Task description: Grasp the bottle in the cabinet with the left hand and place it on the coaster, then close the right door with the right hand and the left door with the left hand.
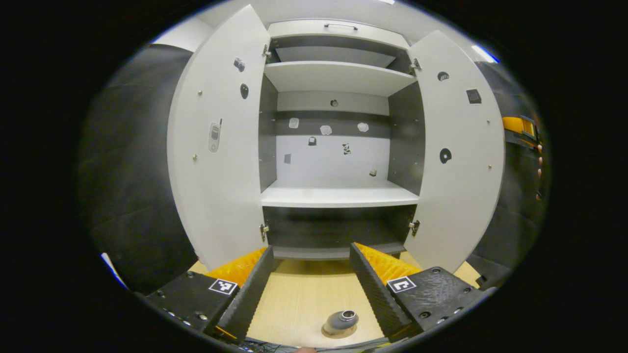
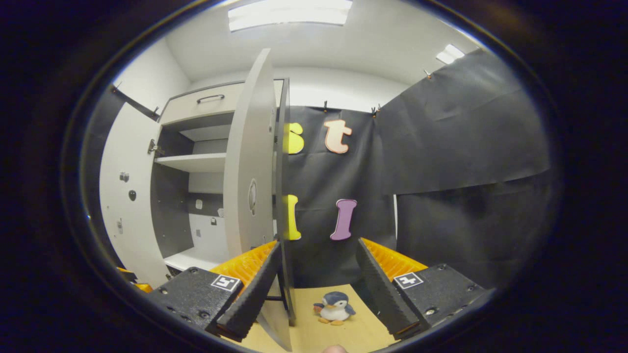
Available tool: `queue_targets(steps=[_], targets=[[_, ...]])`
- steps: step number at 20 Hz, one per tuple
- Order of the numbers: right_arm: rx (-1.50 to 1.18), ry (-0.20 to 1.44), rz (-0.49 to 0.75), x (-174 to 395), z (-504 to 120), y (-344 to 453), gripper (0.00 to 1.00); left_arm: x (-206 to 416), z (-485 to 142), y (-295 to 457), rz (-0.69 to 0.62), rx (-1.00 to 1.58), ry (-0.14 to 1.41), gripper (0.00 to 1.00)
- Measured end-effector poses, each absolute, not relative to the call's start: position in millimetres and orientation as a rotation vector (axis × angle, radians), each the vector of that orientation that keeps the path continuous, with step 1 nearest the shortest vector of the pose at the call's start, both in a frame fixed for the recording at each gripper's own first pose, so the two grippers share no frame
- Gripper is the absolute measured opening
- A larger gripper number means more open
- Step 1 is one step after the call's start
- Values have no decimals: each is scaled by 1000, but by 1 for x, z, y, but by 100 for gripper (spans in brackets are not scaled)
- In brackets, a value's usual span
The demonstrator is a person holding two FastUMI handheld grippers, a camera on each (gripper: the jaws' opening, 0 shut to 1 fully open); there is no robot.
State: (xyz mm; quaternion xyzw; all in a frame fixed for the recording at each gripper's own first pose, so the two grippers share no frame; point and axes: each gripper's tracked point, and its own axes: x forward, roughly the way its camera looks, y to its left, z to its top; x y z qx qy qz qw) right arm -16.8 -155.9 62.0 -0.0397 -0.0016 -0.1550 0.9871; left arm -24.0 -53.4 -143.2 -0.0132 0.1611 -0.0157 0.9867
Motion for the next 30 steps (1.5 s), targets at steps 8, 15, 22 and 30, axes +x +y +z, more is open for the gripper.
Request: queue_targets(steps=[8, 15, 22, 30], targets=[[-80, 52, -345, -16, 54, -164, 99, -26, -133, -29, 30, -78, 317, 95], [-94, 118, -373, -5, 32, -168, 94, -29, -142, -17, 42, -93, 346, 95], [-81, 149, -304, -5, 23, -149, 93, -32, -143, -8, 41, -101, 363, 95], [-47, 182, -127, 10, 10, -97, 94, -30, -131, 2, 37, -101, 339, 99]])
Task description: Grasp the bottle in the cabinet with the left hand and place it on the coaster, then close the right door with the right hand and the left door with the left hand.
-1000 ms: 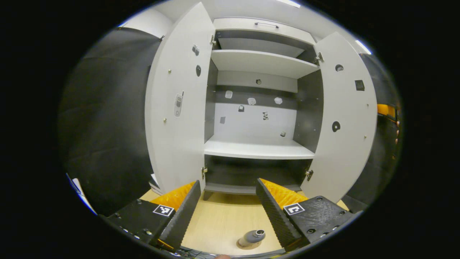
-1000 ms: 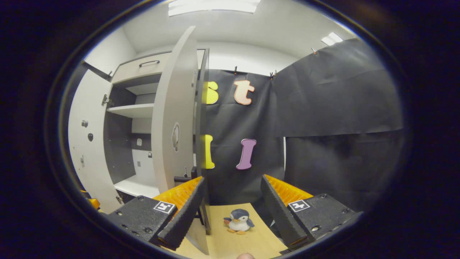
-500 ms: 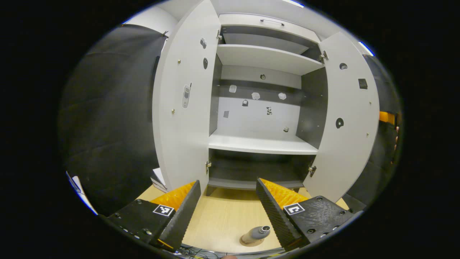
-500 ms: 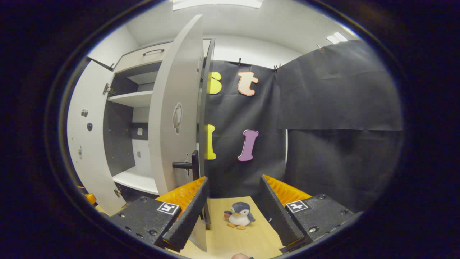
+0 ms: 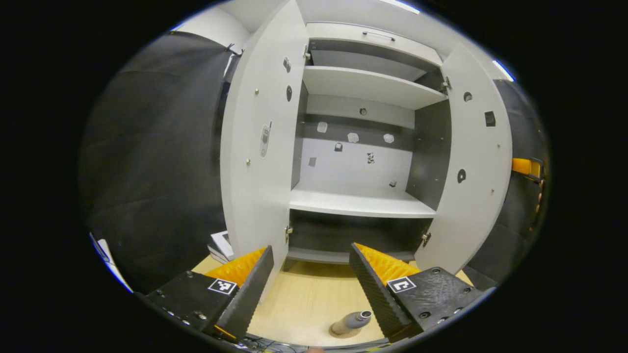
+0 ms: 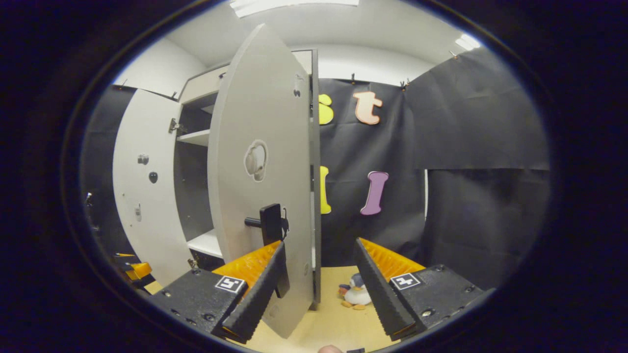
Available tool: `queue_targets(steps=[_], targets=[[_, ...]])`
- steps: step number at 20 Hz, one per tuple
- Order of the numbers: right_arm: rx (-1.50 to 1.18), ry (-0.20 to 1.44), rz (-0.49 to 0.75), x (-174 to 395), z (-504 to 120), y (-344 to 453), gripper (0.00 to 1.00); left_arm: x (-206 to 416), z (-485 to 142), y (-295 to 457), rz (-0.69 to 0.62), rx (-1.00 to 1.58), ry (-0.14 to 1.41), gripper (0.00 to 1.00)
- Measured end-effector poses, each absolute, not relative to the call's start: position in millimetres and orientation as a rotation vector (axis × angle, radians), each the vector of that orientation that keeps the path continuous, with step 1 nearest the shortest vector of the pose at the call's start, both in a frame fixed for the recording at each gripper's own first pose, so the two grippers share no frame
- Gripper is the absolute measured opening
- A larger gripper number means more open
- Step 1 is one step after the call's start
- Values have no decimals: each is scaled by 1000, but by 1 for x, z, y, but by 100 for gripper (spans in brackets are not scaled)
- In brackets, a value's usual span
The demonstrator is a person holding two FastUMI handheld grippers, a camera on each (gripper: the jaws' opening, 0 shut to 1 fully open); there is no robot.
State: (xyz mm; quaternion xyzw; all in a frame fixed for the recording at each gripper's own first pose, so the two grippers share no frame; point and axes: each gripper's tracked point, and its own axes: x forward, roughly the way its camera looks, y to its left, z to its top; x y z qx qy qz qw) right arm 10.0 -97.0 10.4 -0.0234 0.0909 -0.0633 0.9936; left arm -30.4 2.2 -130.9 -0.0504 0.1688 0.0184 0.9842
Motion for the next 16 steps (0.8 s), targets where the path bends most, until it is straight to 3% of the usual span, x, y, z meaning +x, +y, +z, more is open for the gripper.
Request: queue_targets(steps=[1, 3, 7, 12, 13, 14, 16], targets=[[-46, 180, -118, 13, 8, -93, 89, -32, -130, 5, 44, -94, 334, 99], [-41, 180, -90, 20, 4, -82, 94, -34, -128, 12, 61, -81, 322, 95], [-46, 178, -52, 33, 1, -65, 93, -38, -121, 19, 59, -83, 302, 99], [4, 186, -14, 46, -8, -49, 93, -41, -110, 37, 94, -70, 271, 95], [9, 187, 7, 48, -8, -43, 89, -42, -109, 41, 104, -70, 270, 95], [12, 185, 31, 50, -8, -35, 94, -43, -108, 44, 118, -72, 269, 95], [3, 190, 84, 55, -15, -19, 93, -46, -107, 52, 135, -78, 263, 99]])
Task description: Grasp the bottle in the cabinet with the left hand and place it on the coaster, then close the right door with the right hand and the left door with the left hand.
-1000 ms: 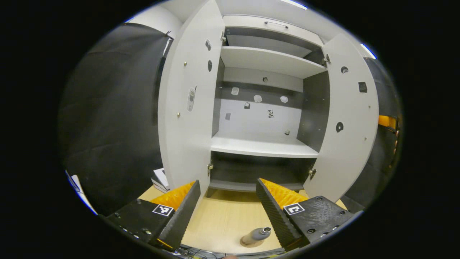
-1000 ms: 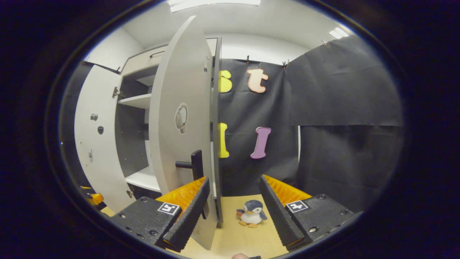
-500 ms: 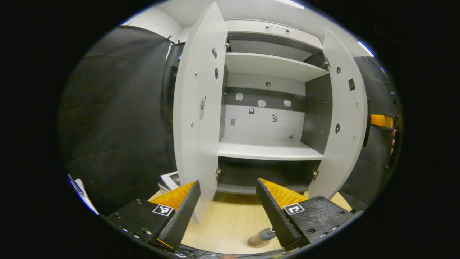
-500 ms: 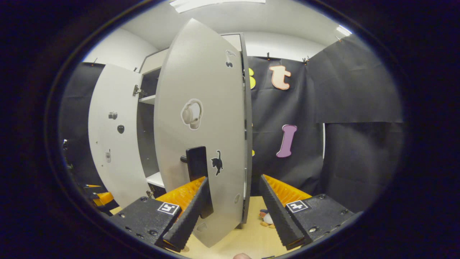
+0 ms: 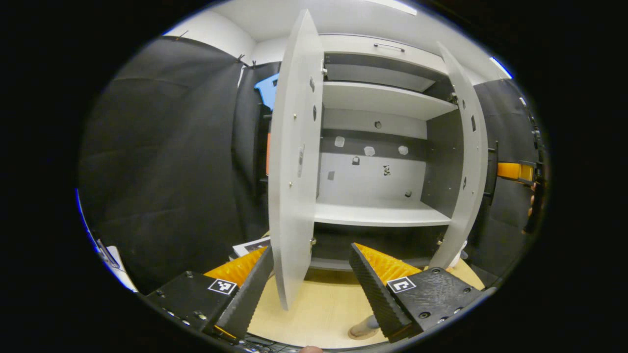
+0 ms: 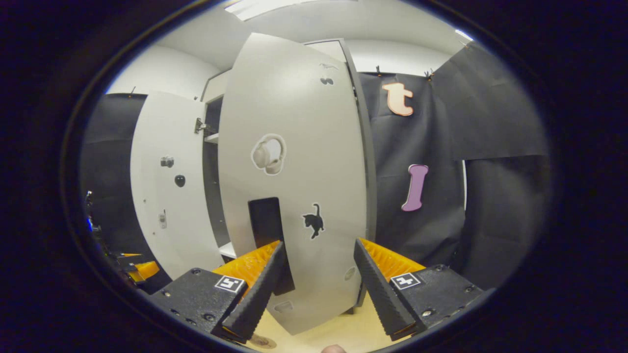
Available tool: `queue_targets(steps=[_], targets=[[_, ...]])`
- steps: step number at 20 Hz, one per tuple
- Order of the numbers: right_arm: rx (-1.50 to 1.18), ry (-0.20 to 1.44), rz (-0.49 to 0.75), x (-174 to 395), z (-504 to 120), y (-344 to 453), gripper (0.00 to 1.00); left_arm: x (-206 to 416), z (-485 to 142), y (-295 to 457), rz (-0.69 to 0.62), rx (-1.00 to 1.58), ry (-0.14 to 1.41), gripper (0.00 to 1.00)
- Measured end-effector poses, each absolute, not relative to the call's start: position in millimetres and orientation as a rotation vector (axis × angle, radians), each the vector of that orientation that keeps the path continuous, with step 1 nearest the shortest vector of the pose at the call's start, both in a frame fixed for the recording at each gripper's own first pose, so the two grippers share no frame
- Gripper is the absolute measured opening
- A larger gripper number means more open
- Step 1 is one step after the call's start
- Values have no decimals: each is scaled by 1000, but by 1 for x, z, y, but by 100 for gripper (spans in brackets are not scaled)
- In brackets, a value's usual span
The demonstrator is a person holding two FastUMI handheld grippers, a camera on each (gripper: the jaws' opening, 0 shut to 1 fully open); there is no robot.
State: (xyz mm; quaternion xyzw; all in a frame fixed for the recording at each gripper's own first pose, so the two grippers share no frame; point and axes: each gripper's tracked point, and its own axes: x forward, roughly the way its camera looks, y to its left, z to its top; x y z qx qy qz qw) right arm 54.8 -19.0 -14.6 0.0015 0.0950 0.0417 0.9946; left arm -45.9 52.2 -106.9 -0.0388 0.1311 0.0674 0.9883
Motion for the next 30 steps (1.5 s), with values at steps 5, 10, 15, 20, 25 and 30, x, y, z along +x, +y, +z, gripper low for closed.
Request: queue_targets(steps=[5, 10, 15, 20, 25, 30], targets=[[22, 238, 115, 77, -39, 4, 94, -49, -105, 74, 179, -62, 247, 99], [20, 249, 153, 97, -43, 25, 94, -55, -103, 97, 245, -81, 246, 99], [-2, 251, 144, 91, -47, 25, 94, -59, -103, 132, 322, -65, 267, 99], [-26, 261, 81, 67, -52, 0, 94, -48, -97, 157, 350, -82, 282, 99], [-62, 248, 2, 40, -49, -31, 94, -31, -78, 187, 373, -101, 267, 95], [-45, 250, -31, 18, -47, -48, 94, -6, -59, 205, 376, -68, 246, 99]])
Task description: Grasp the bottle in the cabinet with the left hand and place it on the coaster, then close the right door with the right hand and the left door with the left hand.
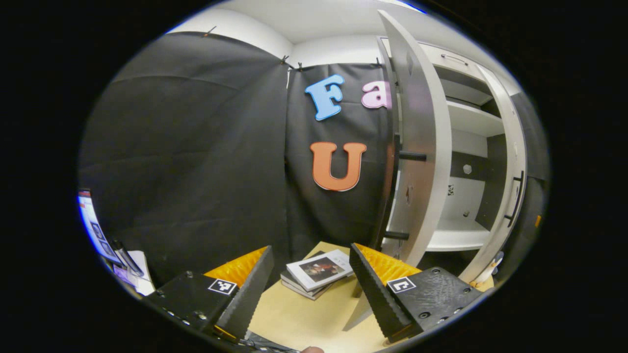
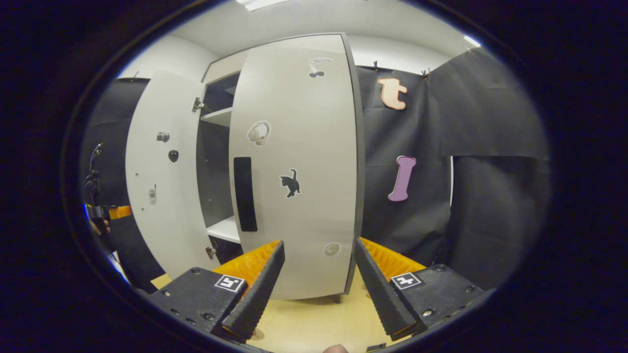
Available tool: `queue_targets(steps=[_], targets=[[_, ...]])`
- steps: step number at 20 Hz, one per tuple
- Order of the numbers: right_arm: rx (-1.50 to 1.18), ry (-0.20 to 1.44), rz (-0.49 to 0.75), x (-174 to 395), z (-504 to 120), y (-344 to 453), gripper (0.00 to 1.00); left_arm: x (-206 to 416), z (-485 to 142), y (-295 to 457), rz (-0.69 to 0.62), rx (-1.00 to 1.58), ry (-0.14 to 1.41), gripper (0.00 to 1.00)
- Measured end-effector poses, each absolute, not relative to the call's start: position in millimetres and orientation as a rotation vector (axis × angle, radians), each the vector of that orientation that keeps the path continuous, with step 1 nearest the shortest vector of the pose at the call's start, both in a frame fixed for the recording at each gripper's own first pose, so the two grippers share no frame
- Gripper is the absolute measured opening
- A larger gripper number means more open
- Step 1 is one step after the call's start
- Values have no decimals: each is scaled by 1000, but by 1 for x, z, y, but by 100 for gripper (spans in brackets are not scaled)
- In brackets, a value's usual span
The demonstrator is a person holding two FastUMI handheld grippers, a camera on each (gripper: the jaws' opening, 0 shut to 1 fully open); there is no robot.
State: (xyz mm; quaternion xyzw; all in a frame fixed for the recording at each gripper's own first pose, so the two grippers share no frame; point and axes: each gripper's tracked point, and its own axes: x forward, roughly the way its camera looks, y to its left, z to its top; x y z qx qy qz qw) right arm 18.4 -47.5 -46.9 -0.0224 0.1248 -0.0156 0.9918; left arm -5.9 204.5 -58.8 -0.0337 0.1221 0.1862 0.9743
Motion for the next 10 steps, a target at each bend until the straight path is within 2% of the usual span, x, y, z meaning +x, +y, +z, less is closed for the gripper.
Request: queue_targets(steps=[1, 2, 3, 4, 7, 9, 10], targets=[[-32, 250, -26, 15, -46, -47, 94, -2, -58, 202, 363, -75, 247, 99], [-24, 251, -29, 11, -45, -48, 89, 3, -55, 201, 354, -82, 240, 96], [-21, 250, -35, 9, -44, -50, 89, 6, -53, 201, 346, -86, 238, 96], [-23, 249, -41, 6, -42, -53, 94, 10, -52, 203, 341, -87, 237, 92], [-34, 243, -62, 1, -39, -61, 94, 20, -51, 201, 305, -91, 245, 99], [-40, 242, -69, -2, -37, -66, 94, 24, -47, 199, 285, -91, 237, 92], [-42, 242, -71, -4, -38, -68, 94, 25, -48, 200, 282, -81, 238, 92]])
